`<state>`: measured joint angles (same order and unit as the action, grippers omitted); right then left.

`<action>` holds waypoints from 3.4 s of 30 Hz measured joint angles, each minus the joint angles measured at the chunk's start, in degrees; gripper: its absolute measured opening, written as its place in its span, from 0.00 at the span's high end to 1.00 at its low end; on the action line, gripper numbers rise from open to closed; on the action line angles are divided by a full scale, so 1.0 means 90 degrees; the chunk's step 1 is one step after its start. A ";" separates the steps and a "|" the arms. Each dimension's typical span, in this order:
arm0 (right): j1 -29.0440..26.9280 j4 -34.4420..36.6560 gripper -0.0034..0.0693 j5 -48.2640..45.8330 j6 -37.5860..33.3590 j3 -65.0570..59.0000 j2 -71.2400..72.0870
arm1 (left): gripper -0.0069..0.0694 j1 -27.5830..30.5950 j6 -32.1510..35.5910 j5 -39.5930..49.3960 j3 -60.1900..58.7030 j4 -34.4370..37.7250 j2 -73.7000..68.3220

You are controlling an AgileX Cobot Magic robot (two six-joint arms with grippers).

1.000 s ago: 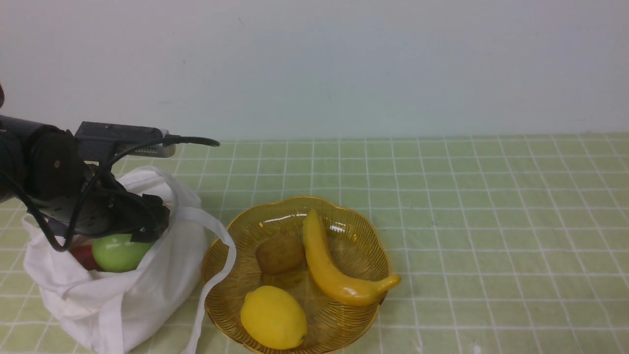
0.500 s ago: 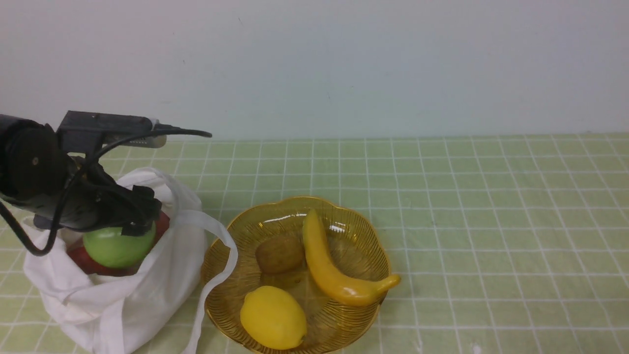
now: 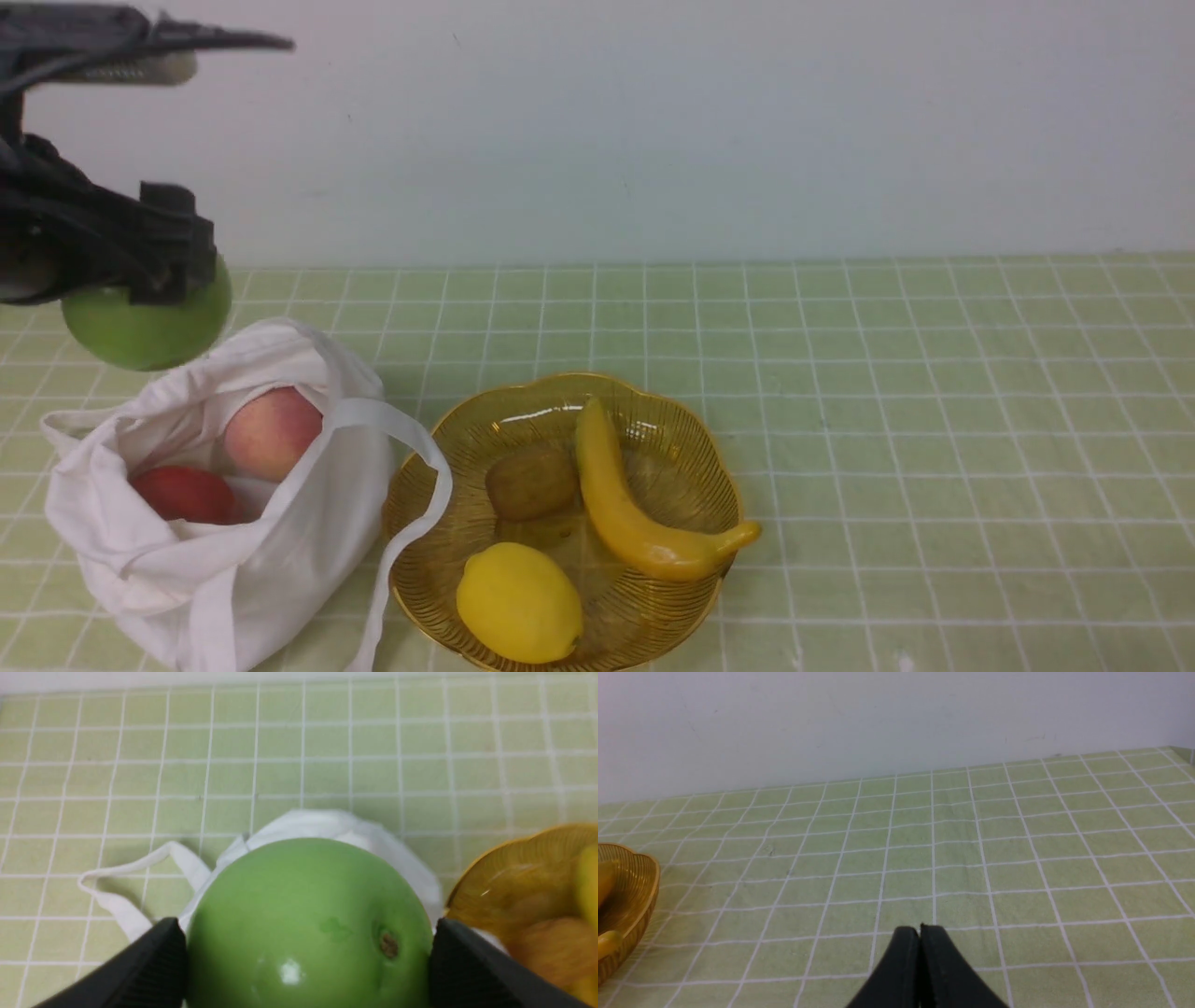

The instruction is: Take the fruit out of the bag on the green coffee tablecloth and place them on the plate.

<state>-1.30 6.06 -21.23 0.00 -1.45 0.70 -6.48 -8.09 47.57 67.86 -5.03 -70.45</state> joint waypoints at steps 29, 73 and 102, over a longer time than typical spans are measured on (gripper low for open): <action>0.0000 0.0000 0.97 0.0000 0.0000 0.0000 0.0000 | 0.11 -0.2919 0.0475 -0.1011 0.0297 0.0954 -0.3159; 0.0000 0.0000 0.97 0.0000 0.0000 0.0000 0.0000 | 0.92 -0.2919 0.0077 0.1798 -0.0530 -0.0978 0.1976; 0.0000 0.0000 0.97 0.0000 0.0000 0.0000 0.0000 | 0.92 -0.2919 -0.1032 -0.2502 -0.5500 -0.0740 0.5743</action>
<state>-1.30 6.06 -21.23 0.00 -1.45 0.70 -32.75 -17.38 25.05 18.36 -11.69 -18.76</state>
